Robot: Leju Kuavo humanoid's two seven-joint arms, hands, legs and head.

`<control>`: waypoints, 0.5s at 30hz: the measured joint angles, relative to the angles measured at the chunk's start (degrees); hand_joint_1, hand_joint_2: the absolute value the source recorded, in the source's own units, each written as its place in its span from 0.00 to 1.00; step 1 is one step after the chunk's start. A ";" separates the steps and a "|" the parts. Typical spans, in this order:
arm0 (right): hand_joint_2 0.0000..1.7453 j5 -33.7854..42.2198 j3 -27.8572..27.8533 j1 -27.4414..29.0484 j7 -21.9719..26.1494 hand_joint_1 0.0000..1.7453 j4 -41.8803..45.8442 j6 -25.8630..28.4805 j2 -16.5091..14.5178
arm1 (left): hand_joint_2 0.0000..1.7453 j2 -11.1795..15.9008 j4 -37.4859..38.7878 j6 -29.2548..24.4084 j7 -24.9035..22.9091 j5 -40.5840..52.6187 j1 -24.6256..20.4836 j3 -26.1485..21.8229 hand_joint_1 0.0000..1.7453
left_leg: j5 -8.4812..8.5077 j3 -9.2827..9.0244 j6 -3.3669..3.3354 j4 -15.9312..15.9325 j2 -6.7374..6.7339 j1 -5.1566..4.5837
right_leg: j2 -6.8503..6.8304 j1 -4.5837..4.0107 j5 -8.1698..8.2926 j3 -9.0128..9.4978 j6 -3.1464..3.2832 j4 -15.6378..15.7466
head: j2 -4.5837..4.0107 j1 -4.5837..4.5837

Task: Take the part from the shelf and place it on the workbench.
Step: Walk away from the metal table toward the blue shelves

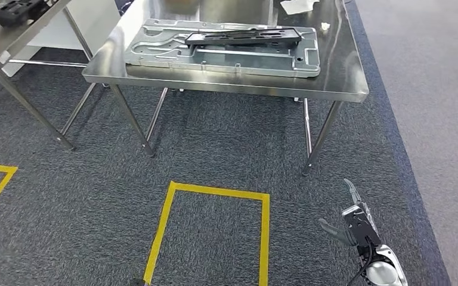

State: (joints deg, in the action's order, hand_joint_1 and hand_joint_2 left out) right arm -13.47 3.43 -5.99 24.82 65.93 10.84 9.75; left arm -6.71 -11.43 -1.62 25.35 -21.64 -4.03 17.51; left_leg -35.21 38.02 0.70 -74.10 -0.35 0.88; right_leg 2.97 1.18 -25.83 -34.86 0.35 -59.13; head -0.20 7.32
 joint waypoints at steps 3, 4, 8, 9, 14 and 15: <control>1.00 -0.01 0.04 -0.37 -0.15 0.00 -0.07 -0.21 -0.03 | 0.00 0.12 0.00 -0.08 0.00 -0.16 -0.02 -0.03 0.00 | 5.56 -4.85 -1.79 10.48 2.93 -0.43 | 2.31 -0.36 0.26 -0.02 -0.16 0.00 | 0.00 -0.01; 1.00 0.00 0.08 -0.60 -0.24 0.00 -0.14 -0.32 -0.05 | 0.00 0.22 0.00 -0.13 0.01 -0.28 -0.03 -0.05 0.00 | 6.53 -6.05 -2.21 13.29 4.17 -0.53 | 3.02 -0.29 0.42 -0.15 -0.39 -0.01 | 0.00 -0.01; 1.00 0.67 0.38 -0.95 -0.63 0.00 -0.55 -0.55 0.19 | 0.00 0.39 0.00 -0.28 0.05 -0.76 -0.22 -0.12 0.00 | 7.45 -7.18 -2.67 16.21 3.56 -0.84 | 4.73 0.28 1.23 -0.88 -1.88 0.43 | 0.00 -0.01; 1.00 0.88 0.46 -0.97 -0.68 0.00 -0.66 -0.48 0.42 | 0.00 0.38 0.00 -0.34 0.05 -0.88 -0.32 -0.14 0.00 | 7.89 -7.38 -2.86 16.85 2.84 -0.73 | 3.49 0.19 0.86 -1.23 -2.13 -0.02 | 0.00 -0.02; 1.00 1.23 0.73 -1.29 -1.37 0.00 -1.10 0.24 0.79 | 0.00 0.36 0.00 -0.52 -0.73 -0.94 -0.41 -0.18 0.00 | 8.61 -7.28 -3.41 17.81 -1.41 -0.78 | -2.43 0.27 -5.93 -7.46 -2.97 -13.42 | 0.00 -0.07; 1.00 1.23 0.78 -1.19 -1.62 0.00 -1.19 0.35 0.78 | 0.00 0.36 0.00 -0.54 -1.04 -0.85 -0.52 -0.17 0.00 | 8.55 -7.19 -3.39 17.71 -2.28 -0.79 | -2.63 0.36 -5.55 -7.39 -3.15 -13.77 | 0.00 -0.07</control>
State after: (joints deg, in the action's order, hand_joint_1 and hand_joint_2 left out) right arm -12.24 4.21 -7.19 23.19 64.75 11.19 10.53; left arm -6.35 -11.43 -2.16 24.31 -22.48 -4.56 17.33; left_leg -26.66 30.83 -2.69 -56.39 -2.64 0.09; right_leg 0.34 1.54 -31.38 -42.24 -2.80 -72.90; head -0.20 7.26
